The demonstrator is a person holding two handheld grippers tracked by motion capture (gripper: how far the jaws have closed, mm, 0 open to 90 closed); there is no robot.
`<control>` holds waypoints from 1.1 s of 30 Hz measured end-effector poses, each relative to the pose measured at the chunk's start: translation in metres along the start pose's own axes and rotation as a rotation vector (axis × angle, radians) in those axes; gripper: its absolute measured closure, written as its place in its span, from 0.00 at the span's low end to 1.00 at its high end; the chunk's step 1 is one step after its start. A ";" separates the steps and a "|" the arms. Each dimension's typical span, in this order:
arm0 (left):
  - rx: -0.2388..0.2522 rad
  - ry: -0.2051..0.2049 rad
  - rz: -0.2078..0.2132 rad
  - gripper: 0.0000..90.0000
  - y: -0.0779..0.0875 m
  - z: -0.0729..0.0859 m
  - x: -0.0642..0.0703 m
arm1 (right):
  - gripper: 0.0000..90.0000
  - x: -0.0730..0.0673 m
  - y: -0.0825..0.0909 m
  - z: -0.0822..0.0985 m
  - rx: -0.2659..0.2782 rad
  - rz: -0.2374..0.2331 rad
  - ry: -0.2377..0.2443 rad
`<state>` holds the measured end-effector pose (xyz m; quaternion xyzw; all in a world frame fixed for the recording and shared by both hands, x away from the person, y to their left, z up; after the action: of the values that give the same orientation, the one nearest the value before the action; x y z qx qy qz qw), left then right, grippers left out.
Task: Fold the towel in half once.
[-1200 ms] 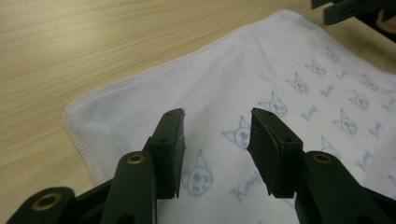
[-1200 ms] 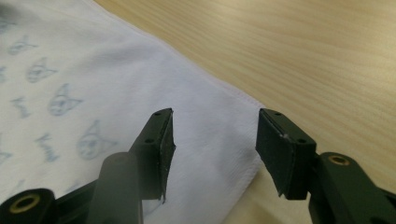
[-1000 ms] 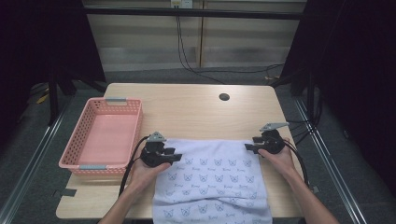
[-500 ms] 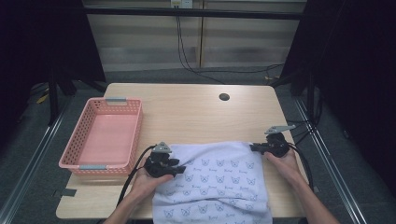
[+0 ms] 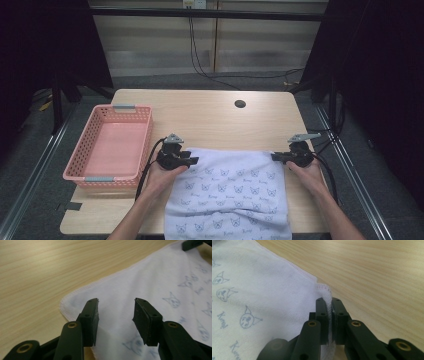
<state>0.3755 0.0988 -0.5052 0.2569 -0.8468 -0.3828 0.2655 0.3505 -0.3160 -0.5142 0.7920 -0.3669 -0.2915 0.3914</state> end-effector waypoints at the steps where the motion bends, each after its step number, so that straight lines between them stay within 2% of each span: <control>1: 0.000 0.021 0.000 0.60 -0.003 0.001 -0.005 | 0.96 0.000 0.000 0.000 0.003 -0.001 0.001; 3: 0.005 0.045 -0.008 0.58 -0.004 0.001 -0.012 | 0.96 0.000 0.001 0.000 0.005 -0.002 -0.001; 5: -0.009 0.073 0.013 0.54 -0.005 -0.002 -0.018 | 0.96 0.000 0.001 0.000 0.011 -0.009 -0.002; 6: -0.012 0.074 -0.009 0.53 -0.006 -0.004 -0.018 | 0.96 0.001 0.001 0.000 0.012 -0.016 0.000; 7: -0.007 0.056 -0.044 0.53 -0.008 -0.006 -0.018 | 0.96 0.001 0.000 0.000 0.008 -0.016 -0.005; 8: -0.015 0.056 -0.042 0.53 -0.010 -0.006 -0.020 | 0.96 0.001 0.000 0.000 0.008 -0.016 -0.005; 9: -0.014 0.075 -0.041 0.52 -0.011 -0.006 -0.021 | 0.96 0.000 0.000 0.000 0.009 -0.017 -0.004; 12: -0.014 0.066 -0.062 0.51 -0.008 -0.005 -0.022 | 0.96 -0.001 0.001 0.000 0.010 -0.020 0.001; 14: -0.003 0.081 -0.056 0.51 -0.008 -0.005 -0.025 | 0.95 -0.001 0.000 0.000 0.005 -0.023 0.000; 15: 0.001 0.091 -0.086 0.50 -0.008 -0.005 -0.027 | 0.95 -0.001 -0.001 0.000 0.007 -0.023 0.000; 18: 0.004 0.111 -0.087 0.47 -0.008 -0.004 -0.030 | 0.95 -0.002 0.000 0.000 0.007 -0.024 0.004; 20: 0.028 0.130 -0.051 0.47 -0.009 -0.002 -0.032 | 0.95 -0.002 0.001 0.000 0.009 -0.026 0.005; 21: 0.031 0.124 -0.046 0.47 -0.009 -0.002 -0.033 | 0.95 -0.001 0.001 0.000 0.011 -0.028 0.003; 22: 0.029 0.115 -0.049 0.48 -0.010 -0.002 -0.033 | 0.95 -0.001 0.001 0.000 0.013 -0.030 0.003; 23: 0.020 0.088 -0.026 0.53 -0.011 -0.002 -0.031 | 0.95 -0.001 0.001 0.000 0.017 -0.041 -0.006; 24: 0.020 0.088 -0.026 0.56 -0.011 -0.002 -0.031 | 0.95 -0.001 0.001 0.000 0.017 -0.041 -0.006; 25: 0.017 0.075 0.001 0.58 -0.013 -0.003 -0.029 | 0.95 -0.001 0.000 -0.001 0.017 -0.049 -0.007; 26: 0.017 0.075 0.001 0.61 -0.013 -0.003 -0.029 | 0.95 -0.002 -0.001 -0.001 0.018 -0.054 -0.008; 28: -0.001 0.052 0.038 0.72 -0.015 -0.005 -0.025 | 0.95 -0.002 0.000 -0.002 0.027 -0.074 -0.016; 29: -0.023 0.020 0.050 0.72 -0.017 -0.006 -0.024 | 0.95 -0.002 0.000 -0.002 0.027 -0.074 -0.016; 30: -0.035 0.011 0.072 0.80 -0.020 -0.009 -0.021 | 0.95 -0.002 0.000 -0.002 0.036 -0.082 -0.018; 31: -0.038 0.006 0.070 0.94 -0.022 -0.010 -0.019 | 0.96 -0.002 0.002 -0.002 0.042 -0.086 -0.023; 33: -0.043 0.004 0.062 0.96 -0.023 -0.011 -0.018 | 0.96 -0.002 0.002 -0.002 0.046 -0.090 -0.024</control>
<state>0.4006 0.0919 -0.5216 0.2255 -0.8454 -0.3918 0.2846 0.3505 -0.3146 -0.5109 0.8128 -0.3420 -0.3098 0.3554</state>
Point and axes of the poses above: each handheld gripper's, and its own axes: y roughly backward along the jaws, z roughly out of its underside, x roughly to its right, the point moved 2 cm from there along -y, roughly forward along the jaws, and after that the axes turned 13 degrees about -x, right-handed, at the moved point
